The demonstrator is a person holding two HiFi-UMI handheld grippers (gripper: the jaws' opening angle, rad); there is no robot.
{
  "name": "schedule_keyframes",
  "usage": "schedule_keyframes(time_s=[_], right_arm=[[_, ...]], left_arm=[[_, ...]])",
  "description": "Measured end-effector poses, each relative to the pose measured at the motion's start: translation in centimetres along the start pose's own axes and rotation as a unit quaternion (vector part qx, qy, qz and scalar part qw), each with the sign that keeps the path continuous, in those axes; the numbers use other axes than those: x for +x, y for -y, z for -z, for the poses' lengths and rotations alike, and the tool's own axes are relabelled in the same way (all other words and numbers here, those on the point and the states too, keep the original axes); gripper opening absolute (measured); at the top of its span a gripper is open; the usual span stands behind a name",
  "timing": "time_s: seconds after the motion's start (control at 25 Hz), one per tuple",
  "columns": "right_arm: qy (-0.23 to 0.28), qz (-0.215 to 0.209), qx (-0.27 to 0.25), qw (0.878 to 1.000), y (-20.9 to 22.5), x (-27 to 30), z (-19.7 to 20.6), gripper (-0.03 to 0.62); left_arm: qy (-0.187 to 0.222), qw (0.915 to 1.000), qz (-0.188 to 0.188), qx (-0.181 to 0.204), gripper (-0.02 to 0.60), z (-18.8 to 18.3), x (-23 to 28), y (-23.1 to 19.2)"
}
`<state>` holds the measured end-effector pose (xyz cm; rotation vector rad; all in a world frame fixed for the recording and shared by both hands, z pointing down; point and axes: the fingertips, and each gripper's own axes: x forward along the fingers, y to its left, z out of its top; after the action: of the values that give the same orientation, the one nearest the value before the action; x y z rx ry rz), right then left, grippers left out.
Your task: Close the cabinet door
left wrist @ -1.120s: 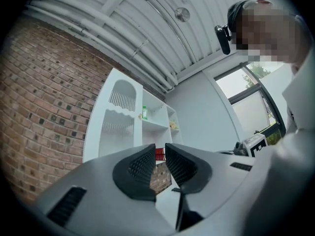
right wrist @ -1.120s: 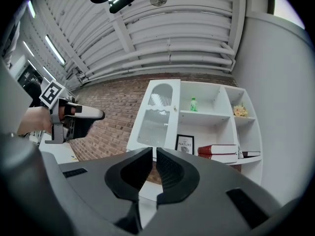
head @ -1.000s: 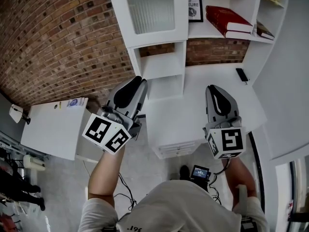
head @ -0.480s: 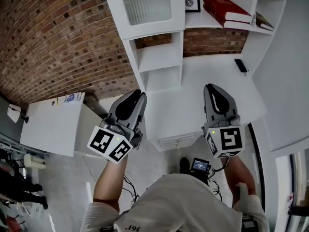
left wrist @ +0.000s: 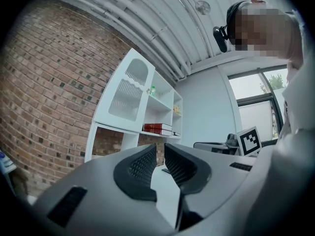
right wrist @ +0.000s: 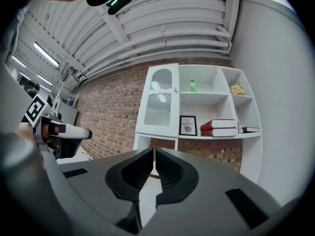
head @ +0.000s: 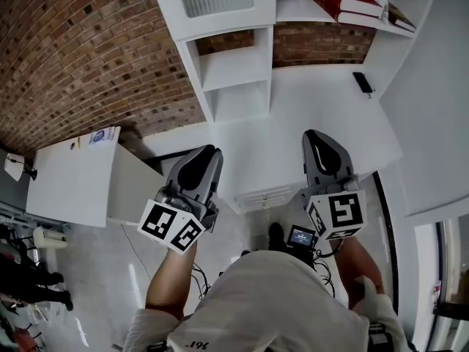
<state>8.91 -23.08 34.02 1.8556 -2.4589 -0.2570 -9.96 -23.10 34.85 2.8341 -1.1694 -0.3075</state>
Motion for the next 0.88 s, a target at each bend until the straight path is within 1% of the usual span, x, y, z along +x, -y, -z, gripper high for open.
schedule_keyframes(time_s=[0.32, 0.72, 0.88], right_arm=[[-0.03, -0.011, 0.018, 0.999, -1.3, -0.8, 2.5, 0.034], [-0.073, -0.032, 0.02, 0.997, -3.1, -1.8, 5.8, 0.028], [-0.085, -0.036, 0.019, 0.996, -3.5, -2.2, 6.5, 0.026]], left_arm=[[-0.025, 0.9994, -0.002, -0.023, 0.051, 3.0, -1.2, 0.9], [-0.06, 0.9966, -0.003, -0.057, 0.028, 6.4, -2.9, 1.7], [-0.072, 0.9951, 0.003, -0.068, 0.014, 7.5, -3.4, 2.3]])
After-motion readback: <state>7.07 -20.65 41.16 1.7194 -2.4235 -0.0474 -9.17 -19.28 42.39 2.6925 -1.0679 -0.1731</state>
